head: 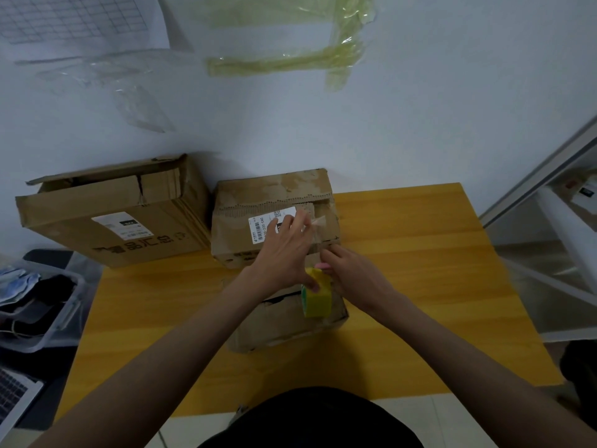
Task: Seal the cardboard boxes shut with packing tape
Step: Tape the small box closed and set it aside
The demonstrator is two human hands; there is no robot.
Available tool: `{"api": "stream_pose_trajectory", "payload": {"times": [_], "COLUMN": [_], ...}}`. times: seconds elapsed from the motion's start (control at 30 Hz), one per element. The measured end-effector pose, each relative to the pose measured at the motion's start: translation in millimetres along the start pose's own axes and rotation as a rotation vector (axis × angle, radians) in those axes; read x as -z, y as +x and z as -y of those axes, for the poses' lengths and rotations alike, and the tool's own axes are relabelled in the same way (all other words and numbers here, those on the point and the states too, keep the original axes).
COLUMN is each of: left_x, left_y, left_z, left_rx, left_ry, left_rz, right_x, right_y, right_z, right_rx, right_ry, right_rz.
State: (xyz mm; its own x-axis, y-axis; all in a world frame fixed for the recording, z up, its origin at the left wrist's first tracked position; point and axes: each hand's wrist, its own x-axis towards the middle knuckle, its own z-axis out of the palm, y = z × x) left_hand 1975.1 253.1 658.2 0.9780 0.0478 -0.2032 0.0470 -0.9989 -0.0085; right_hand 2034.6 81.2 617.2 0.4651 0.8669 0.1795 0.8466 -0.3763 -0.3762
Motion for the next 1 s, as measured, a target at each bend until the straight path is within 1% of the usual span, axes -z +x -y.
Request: {"api": "stream_pose_trajectory", "payload": {"times": [0.27,0.33,0.37,0.43,0.5,0.53,0.57,0.63,0.7,0.77,0.93,1.0], "left_x": [4,4,4,5,5,5,5,6,7,8,6,4], "left_y": [1,0,0,0,-1,-1,-1,-2,-1,-1,-4,-5], "left_z": [-2,-1,0,1,1,1,2,2,3,5,5,5], "left_rx": [-0.002,0.001,0.003,0.005,0.006,0.007,0.007,0.006,0.005,0.007,-0.002,-0.011], "left_ry": [-0.025,-0.017,-0.011,-0.008,-0.01,-0.01,-0.01,-0.011,-0.012,-0.01,-0.002,-0.002], "left_rz": [0.003,0.006,0.013,0.025,0.036,0.04,0.044,0.051,0.051,0.045,0.032,0.019], "right_x": [-8,-9,-8,-7,-17,-25,-37,-65,-87,-100,-131,-131], "right_y": [-10,-12,-14,-22,-37,-46,-57,-79,-96,-107,-124,-123], "right_z": [-12,-14,-15,-20,-33,-43,-55,-76,-88,-90,-90,-90], "right_rx": [-0.032,-0.06,-0.088,-0.208,-0.422,-0.54,-0.65,-0.825,-0.99,-1.148,-1.291,-1.298], "right_ry": [0.025,0.083,0.149,0.315,0.414,0.424,0.415,0.413,0.497,0.576,0.582,0.559], "right_rz": [-0.035,-0.065,-0.089,-0.172,-0.269,-0.287,-0.266,-0.14,-0.024,0.035,0.08,0.136]}}
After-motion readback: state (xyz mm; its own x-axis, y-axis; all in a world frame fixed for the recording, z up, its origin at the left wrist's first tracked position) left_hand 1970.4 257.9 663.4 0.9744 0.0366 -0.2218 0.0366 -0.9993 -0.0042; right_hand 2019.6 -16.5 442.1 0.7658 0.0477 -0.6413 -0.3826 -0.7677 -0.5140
